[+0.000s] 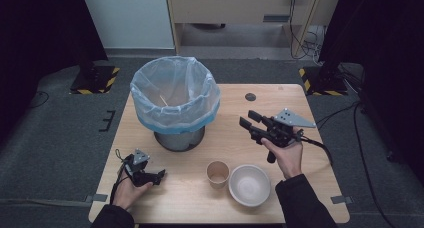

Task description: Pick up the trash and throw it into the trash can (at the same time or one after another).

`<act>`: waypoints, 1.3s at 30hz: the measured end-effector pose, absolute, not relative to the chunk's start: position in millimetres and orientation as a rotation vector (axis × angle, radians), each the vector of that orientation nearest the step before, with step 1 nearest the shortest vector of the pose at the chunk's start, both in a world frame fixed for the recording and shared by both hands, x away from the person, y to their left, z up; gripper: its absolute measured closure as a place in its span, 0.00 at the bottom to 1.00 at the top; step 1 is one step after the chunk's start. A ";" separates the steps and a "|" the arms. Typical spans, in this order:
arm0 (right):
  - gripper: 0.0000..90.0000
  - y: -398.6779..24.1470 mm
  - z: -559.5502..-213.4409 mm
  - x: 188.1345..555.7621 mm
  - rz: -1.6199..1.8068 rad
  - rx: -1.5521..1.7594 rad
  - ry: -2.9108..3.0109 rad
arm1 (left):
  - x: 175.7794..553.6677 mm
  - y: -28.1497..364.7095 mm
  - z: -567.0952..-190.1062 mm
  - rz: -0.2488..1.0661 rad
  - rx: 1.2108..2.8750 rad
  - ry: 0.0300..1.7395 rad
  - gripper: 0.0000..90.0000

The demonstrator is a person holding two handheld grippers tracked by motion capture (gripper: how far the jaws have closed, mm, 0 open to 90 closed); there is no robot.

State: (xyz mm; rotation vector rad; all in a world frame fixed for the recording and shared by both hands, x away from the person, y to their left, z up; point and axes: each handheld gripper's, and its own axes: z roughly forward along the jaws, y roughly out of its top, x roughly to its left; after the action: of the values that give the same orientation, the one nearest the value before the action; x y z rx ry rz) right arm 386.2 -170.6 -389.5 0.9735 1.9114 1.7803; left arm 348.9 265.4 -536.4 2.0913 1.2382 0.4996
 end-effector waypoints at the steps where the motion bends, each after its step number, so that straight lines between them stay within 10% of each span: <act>1: 0.60 -169.3 -400.8 383.4 1.755 0.979 1.951 | 348.9 265.4 -536.4 0.500 2.091 1.238 0.00; 39: 0.65 -133.8 -466.2 354.4 1.652 0.996 2.389 | 349.0 265.4 -536.4 0.500 2.093 1.238 0.00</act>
State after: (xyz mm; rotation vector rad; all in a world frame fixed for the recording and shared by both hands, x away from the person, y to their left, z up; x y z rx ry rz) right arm 354.4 -133.8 -466.2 0.9956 2.3887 1.6518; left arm 349.0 265.4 -536.4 2.0931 1.2379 0.5003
